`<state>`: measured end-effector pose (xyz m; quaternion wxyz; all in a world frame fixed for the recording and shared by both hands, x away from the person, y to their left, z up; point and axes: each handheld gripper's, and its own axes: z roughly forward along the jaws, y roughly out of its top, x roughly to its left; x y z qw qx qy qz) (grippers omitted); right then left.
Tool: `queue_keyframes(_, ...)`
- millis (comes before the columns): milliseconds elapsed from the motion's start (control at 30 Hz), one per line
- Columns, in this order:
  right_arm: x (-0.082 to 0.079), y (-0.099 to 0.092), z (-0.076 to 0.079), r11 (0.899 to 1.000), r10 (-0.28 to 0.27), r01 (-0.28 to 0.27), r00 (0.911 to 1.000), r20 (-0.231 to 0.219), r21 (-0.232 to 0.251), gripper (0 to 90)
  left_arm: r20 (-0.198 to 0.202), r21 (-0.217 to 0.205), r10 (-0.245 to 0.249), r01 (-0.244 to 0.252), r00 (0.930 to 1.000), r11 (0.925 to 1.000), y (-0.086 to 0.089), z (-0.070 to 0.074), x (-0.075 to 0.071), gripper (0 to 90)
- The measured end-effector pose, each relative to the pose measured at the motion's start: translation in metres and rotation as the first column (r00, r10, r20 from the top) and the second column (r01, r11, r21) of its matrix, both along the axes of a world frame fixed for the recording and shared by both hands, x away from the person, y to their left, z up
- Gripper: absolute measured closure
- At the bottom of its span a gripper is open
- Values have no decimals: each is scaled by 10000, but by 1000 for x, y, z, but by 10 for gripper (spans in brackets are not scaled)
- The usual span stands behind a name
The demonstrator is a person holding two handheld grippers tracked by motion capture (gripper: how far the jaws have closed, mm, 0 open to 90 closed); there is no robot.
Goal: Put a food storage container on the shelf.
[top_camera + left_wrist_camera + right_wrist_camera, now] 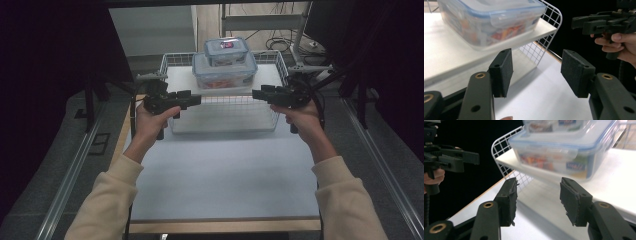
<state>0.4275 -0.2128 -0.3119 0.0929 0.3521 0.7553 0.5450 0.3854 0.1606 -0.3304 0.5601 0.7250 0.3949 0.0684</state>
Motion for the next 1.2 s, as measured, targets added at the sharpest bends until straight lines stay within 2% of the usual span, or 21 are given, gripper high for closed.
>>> queue_keyframes(233, -23, -2, -26, 9994, 354, -355, 9992, -174, -23, 437, -72, -23, -198, 198, 9998, 9998, 4, -19, -20, 383)
queue_keyframes(300, -32, -4, -36, 9987, 501, -500, 9986, -151, 27, 433, -178, -31, -275, 274, 9995, 9996, 9, -32, -30, 371)
queue_keyframes(333, -32, -4, -36, 9987, 501, -500, 9986, -151, 27, 433, -178, -31, -275, 274, 9995, 9996, 9, -32, -30, 366)
queue_keyframes(367, -41, -8, -48, 9982, 575, -571, 9981, -242, 174, 431, -236, -54, -288, 287, 9993, 9996, 11, -38, -34, 363)
queue_keyframes(400, -41, -8, -48, 9982, 575, -571, 9981, -242, 174, 431, -307, -105, -337, 334, 9990, 9994, 13, -43, -36, 363)
queue_keyframes(433, -48, -12, -58, 9981, 581, -574, 9978, -333, 201, 428, -416, -177, -260, 253, 9988, 9995, 18, -53, -41, 356)
queue_keyframes(500, -51, -15, -63, 9982, 589, -583, 9974, -406, 168, 425, -464, -180, -223, 215, 9987, 9996, 19, -56, -42, 353)
queue_keyframes(533, -57, -20, -71, 9980, 622, -625, 9973, -395, -53, 421, -521, -105, -158, 152, 9985, 9998, 22, -65, -46, 351)
queue_keyframes(567, -57, -20, -71, 9980, 622, -625, 9973, -395, -53, 421, -521, -105, -158, 152, 9985, 9998, 22, -65, -46, 350)
queue_keyframes(600, -62, -25, -80, 9980, 609, -617, 9969, -490, -143, 419, -600, -134, -112, 104, 9981, 9999, 25, -73, -52, 348)
queue_keyframes(633, -62, -25, -80, 9980, 609, -617, 9969, -490, -143, 419, -600, -134, -112, 104, 9981, 9999, 25, -73, -52, 348)
queue_keyframes(667, -67, -29, -89, 9980, 578, -592, 9965, -603, -210, 415, -549, 31, -59, 61, 9985, 10000, 26, -80, -57, 346)
queue_keyframes(800, -77, -36, -107, 9977, 558, -587, 9952, -802, -348, 408, -560, 225, -62, 75, 9984, 9997, 24, -91, -67, 341)
queue_keyframes(833, -77, -36, -107, 9977, 558, -587, 9952, -802, -348, 408, -565, 311, -70, 87, 9984, 9995, 23, -96, -69, 341)
queue_keyframes(900, -82, -38, -121, 9971, 550, -598, 9938, -966, -473, 402, -747, 530, -262, 302, 9969, 9981, 17, -111, -78, 336)
queue_keyframes(1000, -87, -38, -133, 9953, 578, -662, 9917, -1147, -704, 392, -880, 717, -356, 419, 9955, 9965, 13, -123, -83, 331)
queue_keyframes(1100, -87, -40, -139, 9949, 521, -621, 9912, -1215, -795, 387, -1021, 812, -408, 492, 9939, 9955, 10, -131, -84, 326)
queue_keyframes(1200, -88, -41, -139, 9956, 491, -578, 9921, -1155, -733, 387, -1029, 972, -344, 445, 9941, 9943, 8, -133, -84, 324)
